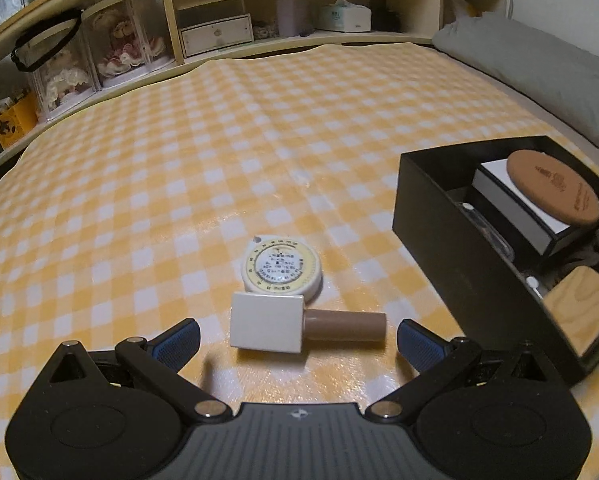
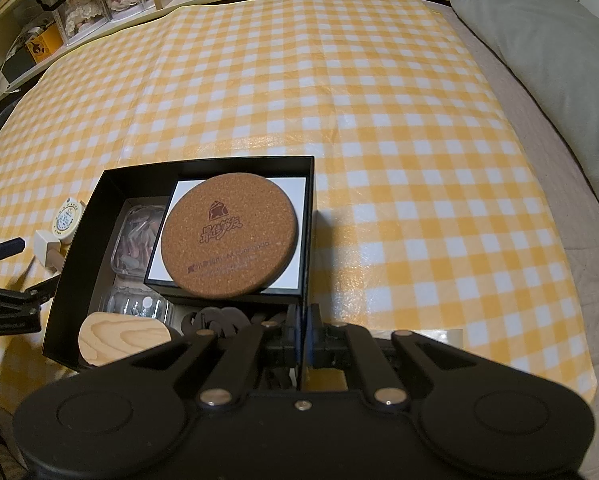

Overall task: Organize rigid objects
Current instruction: 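Move the left tool to the white-and-brown stamp and grasp its handle, then carry the stamp with the left tool into the black tray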

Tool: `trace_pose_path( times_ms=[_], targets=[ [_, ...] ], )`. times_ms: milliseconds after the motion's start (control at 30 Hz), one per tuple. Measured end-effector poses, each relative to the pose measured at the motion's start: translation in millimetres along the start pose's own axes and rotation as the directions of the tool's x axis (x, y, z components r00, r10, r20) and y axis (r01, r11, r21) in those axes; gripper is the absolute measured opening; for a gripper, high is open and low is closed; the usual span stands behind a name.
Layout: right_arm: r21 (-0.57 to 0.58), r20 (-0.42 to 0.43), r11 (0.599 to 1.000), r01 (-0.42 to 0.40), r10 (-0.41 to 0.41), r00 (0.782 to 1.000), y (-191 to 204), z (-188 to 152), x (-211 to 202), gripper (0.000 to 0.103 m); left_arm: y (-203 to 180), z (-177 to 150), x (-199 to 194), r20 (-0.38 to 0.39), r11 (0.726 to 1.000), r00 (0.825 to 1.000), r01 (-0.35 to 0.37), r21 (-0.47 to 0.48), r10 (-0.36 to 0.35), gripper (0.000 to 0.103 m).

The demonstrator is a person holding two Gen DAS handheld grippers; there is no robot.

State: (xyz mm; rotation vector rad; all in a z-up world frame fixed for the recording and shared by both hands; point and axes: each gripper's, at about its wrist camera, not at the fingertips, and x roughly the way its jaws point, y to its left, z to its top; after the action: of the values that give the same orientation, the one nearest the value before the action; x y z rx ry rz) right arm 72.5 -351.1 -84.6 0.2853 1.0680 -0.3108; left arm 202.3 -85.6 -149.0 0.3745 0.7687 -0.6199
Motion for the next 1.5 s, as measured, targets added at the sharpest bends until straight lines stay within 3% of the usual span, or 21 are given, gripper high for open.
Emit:
trace_pose_path(
  times_ms=[200, 400, 633, 733, 900, 1100, 1267, 1400, 1500],
  targets=[
    [-0.001, 0.000, 1.000, 0.000, 0.000, 1.000, 0.1, 0.5, -0.3, 0.004, -1.1, 1.2, 6.4, 0.033, 1.000, 0.999, 0.015, 0.001, -0.015, 0.101],
    [-0.008, -0.007, 1.000, 0.003, -0.003, 1.000, 0.6, 0.4, 2.6, 0.004, -1.8, 0.9, 11.2, 0.012, 0.999, 0.999, 0.036, -0.009, -0.036, 0.086],
    [-0.011, -0.008, 1.000, 0.004, -0.004, 1.000, 1.3, 0.6, 2.9, 0.004, 5.3, 3.1, 8.7, 0.018, 0.993, 0.999, 0.042, -0.108, -0.040, 0.086],
    [-0.011, -0.008, 1.000, 0.004, -0.004, 1.000, 1.1, 0.6, 2.7, 0.004, 11.0, 7.3, 4.5, 0.026, 0.981, 0.999, 0.037, -0.192, -0.033, 0.086],
    [-0.013, -0.008, 1.000, 0.005, -0.005, 1.000, 0.8, 0.7, 2.8, 0.004, 12.9, 26.7, -19.3, 0.119, 0.949, 0.991, 0.101, -0.298, -0.068, 0.086],
    [-0.012, -0.008, 1.000, 0.005, -0.005, 1.000, 1.4, 0.6, 2.8, 0.004, -26.9, 53.9, -46.0, 0.208, 0.954, 0.963, 0.213, -0.213, -0.169, 0.086],
    [-0.011, -0.008, 1.000, 0.004, -0.004, 1.000, 1.0, 0.5, 2.8, 0.004, -72.3, 61.9, -52.8, 0.211, 0.962, 0.944, 0.268, -0.046, -0.253, 0.086],
    [-0.012, -0.008, 1.000, 0.005, -0.005, 1.000, 1.7, 0.5, 2.7, 0.004, -95.4, 58.0, -44.3, 0.159, 0.966, 0.954, 0.248, 0.066, -0.256, 0.086],
    [-0.014, -0.008, 1.000, 0.006, -0.006, 1.000, 2.2, 0.9, 2.8, 0.004, -99.1, 53.9, -35.4, 0.114, 0.969, 0.963, 0.240, 0.052, -0.245, 0.086]
  ],
)
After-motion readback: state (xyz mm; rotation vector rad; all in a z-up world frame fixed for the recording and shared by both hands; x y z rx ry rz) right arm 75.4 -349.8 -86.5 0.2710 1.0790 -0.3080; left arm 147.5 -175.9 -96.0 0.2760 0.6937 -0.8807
